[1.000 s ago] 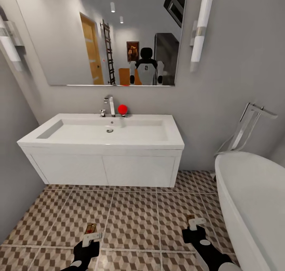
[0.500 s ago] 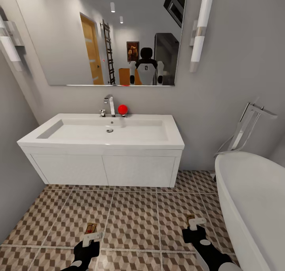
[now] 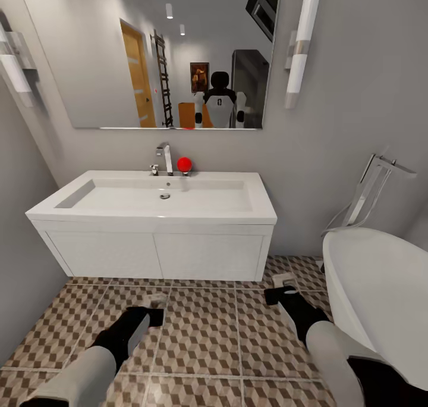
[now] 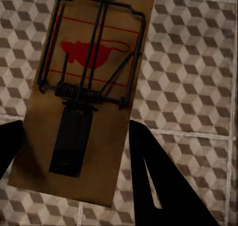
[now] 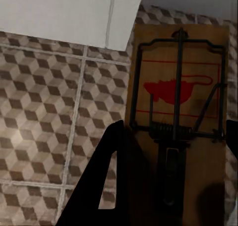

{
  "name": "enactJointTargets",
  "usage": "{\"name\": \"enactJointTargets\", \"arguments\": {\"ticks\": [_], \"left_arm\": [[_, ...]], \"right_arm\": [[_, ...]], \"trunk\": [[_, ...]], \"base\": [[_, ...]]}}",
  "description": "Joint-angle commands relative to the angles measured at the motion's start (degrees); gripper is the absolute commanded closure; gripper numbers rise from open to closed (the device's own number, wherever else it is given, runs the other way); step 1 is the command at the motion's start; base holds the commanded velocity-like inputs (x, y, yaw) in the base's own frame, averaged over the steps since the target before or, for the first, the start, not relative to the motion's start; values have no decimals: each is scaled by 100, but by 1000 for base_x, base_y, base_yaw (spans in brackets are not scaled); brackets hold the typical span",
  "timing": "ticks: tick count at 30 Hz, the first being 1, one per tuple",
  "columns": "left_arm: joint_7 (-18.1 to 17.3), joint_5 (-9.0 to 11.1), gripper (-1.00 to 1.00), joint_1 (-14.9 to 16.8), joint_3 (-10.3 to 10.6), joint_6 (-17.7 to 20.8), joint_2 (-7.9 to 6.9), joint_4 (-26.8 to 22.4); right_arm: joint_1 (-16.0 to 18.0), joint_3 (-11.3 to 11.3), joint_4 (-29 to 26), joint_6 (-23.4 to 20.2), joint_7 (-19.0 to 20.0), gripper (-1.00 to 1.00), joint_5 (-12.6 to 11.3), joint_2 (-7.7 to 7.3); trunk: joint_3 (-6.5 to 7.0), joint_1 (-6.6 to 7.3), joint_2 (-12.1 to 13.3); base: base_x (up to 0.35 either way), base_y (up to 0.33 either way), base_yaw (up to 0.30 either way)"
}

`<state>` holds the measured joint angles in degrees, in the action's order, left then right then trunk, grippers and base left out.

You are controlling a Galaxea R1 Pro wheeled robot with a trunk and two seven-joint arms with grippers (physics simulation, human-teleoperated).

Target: Take the four mousetraps from the cabinet in the bathroom and place them on the bathroom floor. Make sure all four end up on the same floor surface, and ensure that at least two of them are either under or directly next to the same bathroom sink.

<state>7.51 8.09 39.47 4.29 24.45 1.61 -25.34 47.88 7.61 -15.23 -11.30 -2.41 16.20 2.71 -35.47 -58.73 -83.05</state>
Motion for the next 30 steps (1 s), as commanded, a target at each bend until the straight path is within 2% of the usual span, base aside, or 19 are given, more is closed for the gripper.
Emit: {"name": "enactJointTargets", "arguments": {"ticks": [1, 4, 6, 8, 10, 12, 16, 17, 19, 21, 23, 24, 30], "left_arm": [[52, 43, 100, 314, 42, 259, -19, 44], [57, 54, 100, 1290, 32, 547, -170, 709], [57, 57, 100, 1668, 34, 579, -245, 1045], [58, 67, 100, 1982, 28, 591, -417, 1361], [58, 75, 100, 2072, -21, 594, -488, 1460], [42, 83, 100, 2110, -164, 600, -518, 1516], [13, 98, 100, 2113, -347, 525, -535, 1846], [10, 99, 100, 2105, -361, 367, -536, 1960], [10, 92, 100, 2093, -375, -189, -538, 2247], [13, 89, 100, 2087, -381, -670, -538, 2545], [10, 88, 100, 2084, -384, -927, -542, 2697], [8, 88, 100, 2083, -385, -990, -545, 2733], [6, 89, 100, 2076, -385, -1059, -539, 2768]], "right_arm": [[186, 49, -18, -134, 2, 100, 54, 55], [603, 48, -50, -358, 3, 100, 49, 205], [719, 48, -110, -464, 1, 100, 41, 287], [804, 53, -198, -696, -13, 100, 19, 402], [841, 63, -228, -888, -144, 100, 8, 441], [918, 74, -242, -1084, -325, 100, -25, 457], [997, 80, -264, -1284, -443, 100, -259, 461], [1003, 76, -267, -1287, -443, 100, -292, 460], [1004, 65, -257, -1241, -440, 100, -327, 458], [1004, 57, -189, -1019, -438, 100, -338, 453], [1004, 52, 32, -625, -416, 100, -337, 451], [1004, 50, 289, -401, -405, 100, -334, 451], [1004, 42, 738, 328, -380, 100, -321, 450]], "trunk": [[-7, 0, -3], [-7, 0, -3], [-7, 0, -3], [-7, 0, -3], [-7, 0, -3], [-7, 0, -3], [-7, 0, -3], [-7, 0, -3], [-7, 0, -3], [-7, 0, -3], [-7, 0, -3], [-7, 0, -3], [-7, 0, -3]], "base": [[0, 0, 0], [0, 0, 0], [0, 0, 0], [0, 0, 0], [0, 0, 0], [0, 0, 0], [0, 0, 0], [0, 0, 0], [0, 0, 0], [0, 0, 0], [0, 0, 0], [0, 0, 0], [0, 0, 0]]}}
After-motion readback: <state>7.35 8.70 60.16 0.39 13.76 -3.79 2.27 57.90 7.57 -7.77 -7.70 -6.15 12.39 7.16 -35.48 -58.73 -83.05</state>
